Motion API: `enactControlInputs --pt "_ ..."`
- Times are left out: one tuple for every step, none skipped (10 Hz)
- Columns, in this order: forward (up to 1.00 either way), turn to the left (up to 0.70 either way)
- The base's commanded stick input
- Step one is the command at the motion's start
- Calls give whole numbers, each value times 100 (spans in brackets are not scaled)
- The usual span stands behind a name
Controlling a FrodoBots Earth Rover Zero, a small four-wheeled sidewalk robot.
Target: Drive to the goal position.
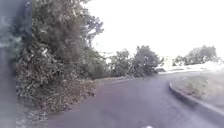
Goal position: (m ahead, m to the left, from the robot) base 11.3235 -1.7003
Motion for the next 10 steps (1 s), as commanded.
enactControlInputs --pt "100 0" --pt "100 0" --pt "100 0" --pt "100 0" --pt "100 0" --pt "100 -17" --pt "100 -40" --pt "100 -40" --pt "100 -40" --pt "100 -40"
